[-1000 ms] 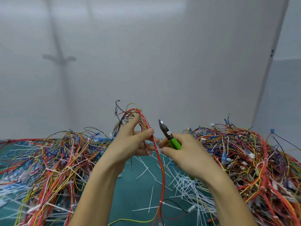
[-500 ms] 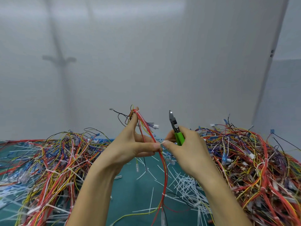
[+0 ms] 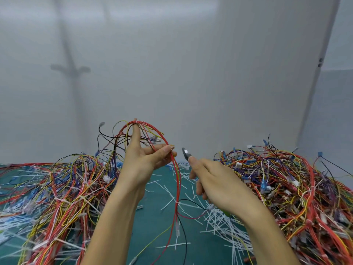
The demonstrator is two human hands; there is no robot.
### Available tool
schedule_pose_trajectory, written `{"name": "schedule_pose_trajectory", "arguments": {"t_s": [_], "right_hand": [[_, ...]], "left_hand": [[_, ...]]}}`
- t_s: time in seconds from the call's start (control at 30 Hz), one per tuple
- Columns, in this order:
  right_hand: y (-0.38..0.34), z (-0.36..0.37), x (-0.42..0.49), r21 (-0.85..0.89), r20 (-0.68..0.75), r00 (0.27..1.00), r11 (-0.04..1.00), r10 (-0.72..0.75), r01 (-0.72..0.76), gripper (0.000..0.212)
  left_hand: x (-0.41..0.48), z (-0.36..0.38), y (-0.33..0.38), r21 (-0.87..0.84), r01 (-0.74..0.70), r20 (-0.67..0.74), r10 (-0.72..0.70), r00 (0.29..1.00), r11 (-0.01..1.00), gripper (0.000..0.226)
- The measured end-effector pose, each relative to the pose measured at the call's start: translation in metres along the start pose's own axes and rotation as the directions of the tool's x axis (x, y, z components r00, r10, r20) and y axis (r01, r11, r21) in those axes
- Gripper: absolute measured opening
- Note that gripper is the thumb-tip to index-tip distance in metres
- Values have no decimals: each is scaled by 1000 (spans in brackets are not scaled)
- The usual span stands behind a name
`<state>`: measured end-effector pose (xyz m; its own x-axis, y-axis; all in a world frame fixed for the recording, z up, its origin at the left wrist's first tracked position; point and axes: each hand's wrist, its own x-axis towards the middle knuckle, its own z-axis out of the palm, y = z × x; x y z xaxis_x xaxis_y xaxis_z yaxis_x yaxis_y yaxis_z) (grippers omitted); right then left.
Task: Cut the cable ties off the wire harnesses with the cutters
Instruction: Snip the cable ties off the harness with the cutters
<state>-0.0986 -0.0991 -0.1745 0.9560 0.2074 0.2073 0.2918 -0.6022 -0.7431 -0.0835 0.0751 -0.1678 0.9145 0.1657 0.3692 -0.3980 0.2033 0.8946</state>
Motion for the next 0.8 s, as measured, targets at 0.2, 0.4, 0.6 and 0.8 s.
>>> {"name": "schedule_pose_trajectory", "arguments": {"t_s": [0.2,0.4,0.6,0.8], "right_hand": [[-6,6,-1,-43,-13,999,998,-42,42,59],[-6,6,-3,-33,-18,1000,999,-18,18,61],[-8,7,-5,-68,-62,996,996,-59,54,66],[-9,9,-6,-161,-107,988,982,-114,96,68]], "left_hand": [[0,1,0,61,5,51,-8,999,998,99],[-1,2,0,74,20,40,-23,999,997,100],[0,1,0,100,8,54,-14,998,995,97],[-2,1,2,116,17,60,-24,998,993,93]]}}
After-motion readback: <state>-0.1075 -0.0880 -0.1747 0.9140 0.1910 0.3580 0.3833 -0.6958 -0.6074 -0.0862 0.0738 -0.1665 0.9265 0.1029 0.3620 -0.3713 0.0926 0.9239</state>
